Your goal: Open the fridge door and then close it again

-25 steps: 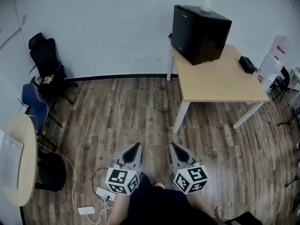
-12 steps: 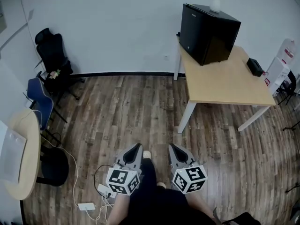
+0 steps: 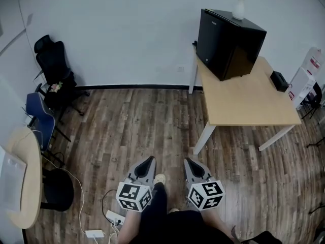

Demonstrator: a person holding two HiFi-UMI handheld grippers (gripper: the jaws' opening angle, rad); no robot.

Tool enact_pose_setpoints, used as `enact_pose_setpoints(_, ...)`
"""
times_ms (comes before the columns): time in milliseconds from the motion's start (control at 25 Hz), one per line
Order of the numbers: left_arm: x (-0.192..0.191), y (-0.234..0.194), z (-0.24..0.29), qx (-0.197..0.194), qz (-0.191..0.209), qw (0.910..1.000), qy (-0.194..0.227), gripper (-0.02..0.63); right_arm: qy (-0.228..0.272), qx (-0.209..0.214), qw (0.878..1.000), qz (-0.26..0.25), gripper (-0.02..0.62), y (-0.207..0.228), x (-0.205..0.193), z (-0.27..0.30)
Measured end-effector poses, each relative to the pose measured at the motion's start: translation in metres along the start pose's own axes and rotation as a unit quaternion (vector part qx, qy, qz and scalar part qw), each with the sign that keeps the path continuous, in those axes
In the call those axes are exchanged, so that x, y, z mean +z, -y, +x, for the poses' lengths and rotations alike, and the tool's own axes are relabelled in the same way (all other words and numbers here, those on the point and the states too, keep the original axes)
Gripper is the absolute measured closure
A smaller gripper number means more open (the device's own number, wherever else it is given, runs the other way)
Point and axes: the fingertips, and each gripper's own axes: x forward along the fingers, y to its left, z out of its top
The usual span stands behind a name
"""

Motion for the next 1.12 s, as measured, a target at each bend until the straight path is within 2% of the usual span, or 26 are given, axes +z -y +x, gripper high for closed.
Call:
enact_pose_setpoints(440,0.048,-0.076,0.099,-0.018,0.000,0.9998,0.004,0.594,0.000,-0.010,1.000,0.004,0.604,0.029,0.049,0.118)
enact_pose_setpoints(1120,0.087,-0.161,0.188,-0.055,0.002,0.9985,-0.002,0.594,0.005,-0.044,0.999,0.014,0.604,0.050,0.089,0.231)
